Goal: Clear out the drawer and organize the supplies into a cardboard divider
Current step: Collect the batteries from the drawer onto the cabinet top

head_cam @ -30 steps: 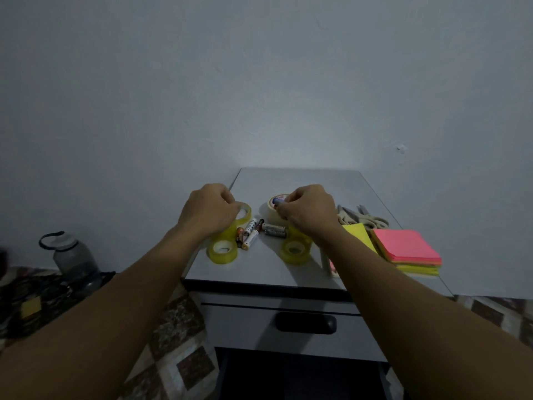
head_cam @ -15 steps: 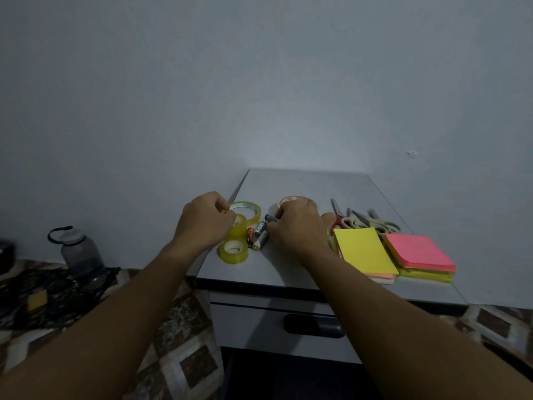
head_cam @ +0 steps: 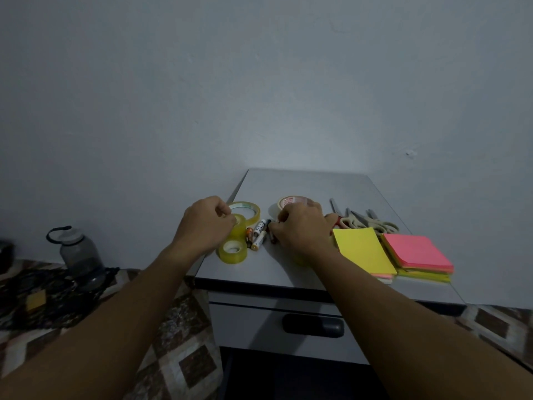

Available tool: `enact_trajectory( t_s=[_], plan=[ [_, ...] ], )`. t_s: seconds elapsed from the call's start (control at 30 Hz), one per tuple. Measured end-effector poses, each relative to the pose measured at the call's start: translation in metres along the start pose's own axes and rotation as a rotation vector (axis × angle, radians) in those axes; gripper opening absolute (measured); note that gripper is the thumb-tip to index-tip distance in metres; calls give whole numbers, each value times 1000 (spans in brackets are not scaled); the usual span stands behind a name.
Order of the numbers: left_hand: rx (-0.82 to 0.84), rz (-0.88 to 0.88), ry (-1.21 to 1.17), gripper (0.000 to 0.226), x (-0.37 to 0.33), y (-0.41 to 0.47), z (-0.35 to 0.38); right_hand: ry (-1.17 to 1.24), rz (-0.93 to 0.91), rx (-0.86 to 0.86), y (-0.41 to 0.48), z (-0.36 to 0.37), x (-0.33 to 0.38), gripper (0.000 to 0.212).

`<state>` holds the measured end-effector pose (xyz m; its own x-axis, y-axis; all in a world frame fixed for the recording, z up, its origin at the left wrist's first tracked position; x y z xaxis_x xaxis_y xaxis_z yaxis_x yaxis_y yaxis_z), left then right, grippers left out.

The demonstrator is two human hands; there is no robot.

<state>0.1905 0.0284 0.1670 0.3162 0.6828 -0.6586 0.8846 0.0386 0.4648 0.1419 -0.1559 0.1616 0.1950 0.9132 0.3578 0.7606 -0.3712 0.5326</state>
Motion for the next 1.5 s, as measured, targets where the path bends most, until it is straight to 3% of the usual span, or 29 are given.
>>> enact_trajectory(
  t_s=[0.1, 0.23, 0.43, 0.7, 0.83, 1.03, 1.2, 1.5],
  plan=[
    [2, 4, -7, 12, 0, -2, -5, 95, -28, -44, -2, -8, -3, 23],
    [-17, 15, -33, 11, -3, -10, -20, 183, -16, -60, -11, -27, -8, 34],
    [-36, 57, -220, 4, -12, -47, -55, 402, 1, -118, -47, -70, -24, 28],
    [232, -17, -470, 4, 1, -146, -51, 737, 183, 67, -141, -102, -72, 5],
    [455, -80, -332, 4, 27, -204, -17, 710, 293, 301, -198, -74, -100, 3],
    [983, -110, 16, 36, 76, -274, 51, 493, 430, 632, -288, 3, -148, 17],
    [1083, -141, 139, 49, 112, -308, 79, 302, 382, 821, -330, 39, -155, 43],
    [1230, 105, 406, 53, 140, -313, 97, 206, 294, 845, -346, 72, -160, 61]
  ],
)
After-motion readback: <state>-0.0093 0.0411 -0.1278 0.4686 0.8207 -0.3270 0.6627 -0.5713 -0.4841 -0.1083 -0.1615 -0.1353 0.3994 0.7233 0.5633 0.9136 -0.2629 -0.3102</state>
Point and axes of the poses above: each hand's wrist, its own y-axis towards the middle knuckle, its own z-axis out of the palm, x = y × z, the point moved 1 cm from there along y, towards the middle knuckle, and after that the axes turned 12 degrees about -x, right-handed, at the moved point
